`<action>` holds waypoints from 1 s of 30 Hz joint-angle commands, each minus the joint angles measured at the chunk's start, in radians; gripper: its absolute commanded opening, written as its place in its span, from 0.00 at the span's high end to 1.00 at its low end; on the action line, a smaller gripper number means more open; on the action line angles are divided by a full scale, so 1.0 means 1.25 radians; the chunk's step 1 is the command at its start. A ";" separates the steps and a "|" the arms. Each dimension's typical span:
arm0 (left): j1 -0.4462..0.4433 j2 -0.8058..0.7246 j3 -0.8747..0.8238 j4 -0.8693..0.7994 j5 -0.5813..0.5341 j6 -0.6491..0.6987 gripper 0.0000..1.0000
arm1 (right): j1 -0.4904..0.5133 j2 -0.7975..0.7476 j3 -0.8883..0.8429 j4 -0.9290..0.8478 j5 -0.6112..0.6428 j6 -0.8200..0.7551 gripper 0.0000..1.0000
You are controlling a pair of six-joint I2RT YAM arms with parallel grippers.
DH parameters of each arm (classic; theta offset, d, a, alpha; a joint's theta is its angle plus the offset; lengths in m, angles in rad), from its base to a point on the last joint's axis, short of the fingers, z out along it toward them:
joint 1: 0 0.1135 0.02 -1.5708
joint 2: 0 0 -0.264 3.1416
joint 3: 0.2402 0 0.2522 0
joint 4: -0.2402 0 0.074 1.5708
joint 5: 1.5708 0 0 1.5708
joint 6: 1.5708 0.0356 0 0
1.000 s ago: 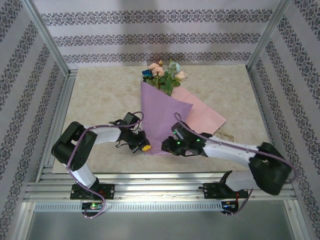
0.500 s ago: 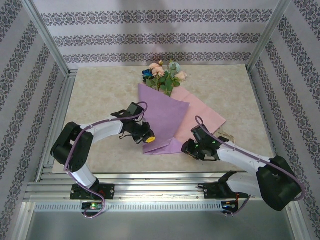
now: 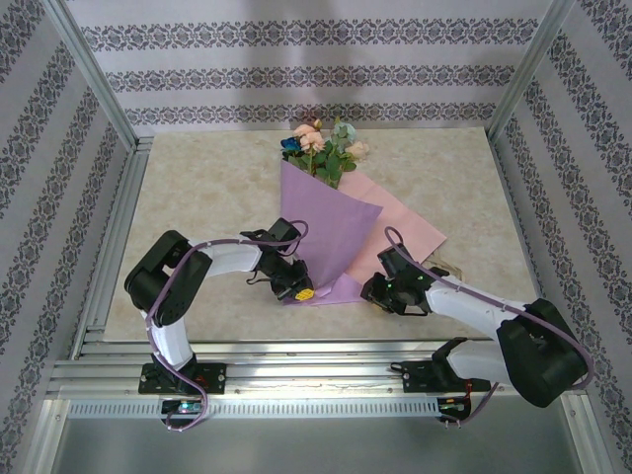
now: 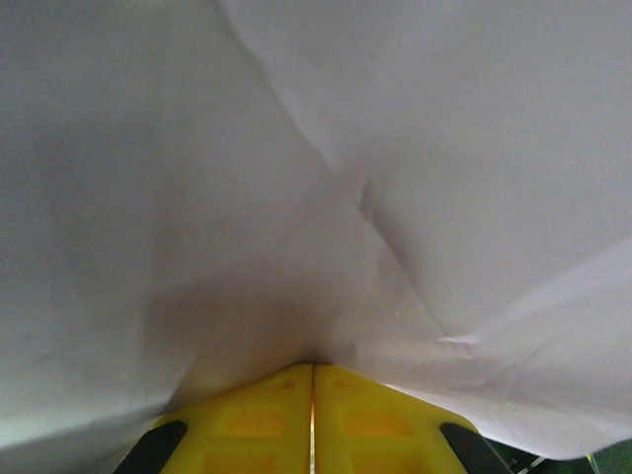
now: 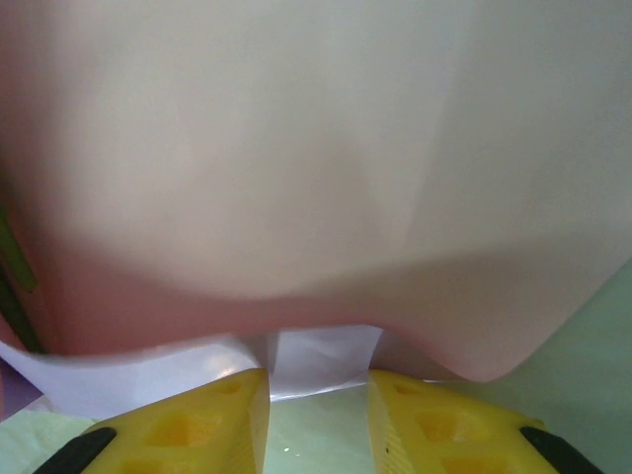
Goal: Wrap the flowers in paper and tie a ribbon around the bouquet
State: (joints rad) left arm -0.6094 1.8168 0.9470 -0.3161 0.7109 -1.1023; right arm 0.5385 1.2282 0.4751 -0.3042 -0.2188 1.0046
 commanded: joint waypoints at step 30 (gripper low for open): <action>-0.008 0.023 -0.011 -0.010 -0.024 0.026 0.92 | -0.041 -0.078 -0.017 -0.005 0.116 0.100 0.98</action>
State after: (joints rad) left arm -0.6086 1.8172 0.9405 -0.3031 0.7189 -1.0840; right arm 0.4866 1.1694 0.4492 -0.3496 -0.1131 1.1282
